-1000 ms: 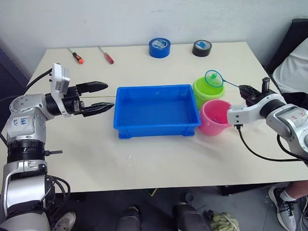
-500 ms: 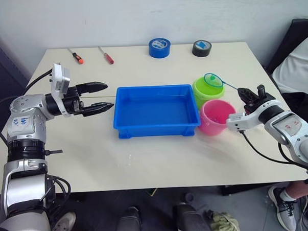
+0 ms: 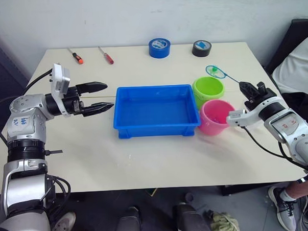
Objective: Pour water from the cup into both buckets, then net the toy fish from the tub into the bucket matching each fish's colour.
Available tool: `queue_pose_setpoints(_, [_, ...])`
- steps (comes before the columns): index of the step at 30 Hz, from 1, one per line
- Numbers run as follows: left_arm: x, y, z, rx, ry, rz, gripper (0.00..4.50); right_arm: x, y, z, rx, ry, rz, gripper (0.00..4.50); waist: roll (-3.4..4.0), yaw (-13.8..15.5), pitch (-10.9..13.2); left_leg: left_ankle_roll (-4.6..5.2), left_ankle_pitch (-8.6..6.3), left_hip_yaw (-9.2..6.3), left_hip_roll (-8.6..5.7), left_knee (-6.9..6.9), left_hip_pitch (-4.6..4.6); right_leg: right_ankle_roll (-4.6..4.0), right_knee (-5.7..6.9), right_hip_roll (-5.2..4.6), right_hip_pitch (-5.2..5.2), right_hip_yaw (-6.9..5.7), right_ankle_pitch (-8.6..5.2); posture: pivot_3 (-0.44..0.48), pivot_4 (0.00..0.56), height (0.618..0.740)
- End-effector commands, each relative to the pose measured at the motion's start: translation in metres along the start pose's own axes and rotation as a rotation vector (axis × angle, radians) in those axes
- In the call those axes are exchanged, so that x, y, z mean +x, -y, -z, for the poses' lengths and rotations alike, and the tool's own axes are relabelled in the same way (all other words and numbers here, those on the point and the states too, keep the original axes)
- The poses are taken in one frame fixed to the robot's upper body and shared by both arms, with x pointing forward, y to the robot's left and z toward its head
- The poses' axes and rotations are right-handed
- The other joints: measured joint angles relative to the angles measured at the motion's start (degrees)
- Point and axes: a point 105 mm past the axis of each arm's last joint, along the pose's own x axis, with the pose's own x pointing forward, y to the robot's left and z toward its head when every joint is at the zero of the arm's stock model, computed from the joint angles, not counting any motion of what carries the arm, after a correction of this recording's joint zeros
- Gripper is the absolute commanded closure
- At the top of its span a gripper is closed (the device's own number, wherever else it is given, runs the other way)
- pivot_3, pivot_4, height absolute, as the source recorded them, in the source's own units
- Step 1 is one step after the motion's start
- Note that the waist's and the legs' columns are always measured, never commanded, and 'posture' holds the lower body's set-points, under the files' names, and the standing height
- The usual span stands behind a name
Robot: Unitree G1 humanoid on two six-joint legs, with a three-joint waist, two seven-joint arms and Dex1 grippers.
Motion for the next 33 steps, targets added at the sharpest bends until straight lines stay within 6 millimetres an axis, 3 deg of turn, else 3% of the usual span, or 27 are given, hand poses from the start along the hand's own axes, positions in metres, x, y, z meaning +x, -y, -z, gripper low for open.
queue_pose_setpoints(1, [-0.003, -0.001, -0.012, 0.056, 0.01, -0.007, 0.19, 0.001, 0.007, 0.009, -0.033, -0.031, 0.038, 4.5, 0.0, -0.02, 0.0, 0.0, 0.0, 0.06, 0.0, 0.0, 0.0, 0.0, 0.0, 0.0, 0.0, 0.0, 0.0, 0.0, 0.15, 0.734])
queue_pose_setpoints(12, [-0.005, 0.0, -0.011, 0.054, 0.01, -0.012, 0.19, -0.006, 0.003, -0.008, -0.06, 0.028, 0.033, 4.5, 0.0, -0.02, 0.0, 0.0, 0.0, 0.34, 0.01, 0.03, 0.02, 0.0, 0.05, 0.0, 0.0, 0.03, 0.0, 0.0, 0.15, 0.734])
queue_pose_setpoints(33, [-0.006, 0.001, -0.01, 0.052, 0.012, -0.019, 0.19, -0.007, -0.003, -0.02, -0.025, 0.043, -0.008, 4.5, 0.0, -0.11, 0.0, 0.01, -0.01, 0.35, 0.01, 0.37, 0.04, 0.0, 0.43, 0.02, 0.01, 0.06, 0.0, 0.0, 0.15, 0.734])
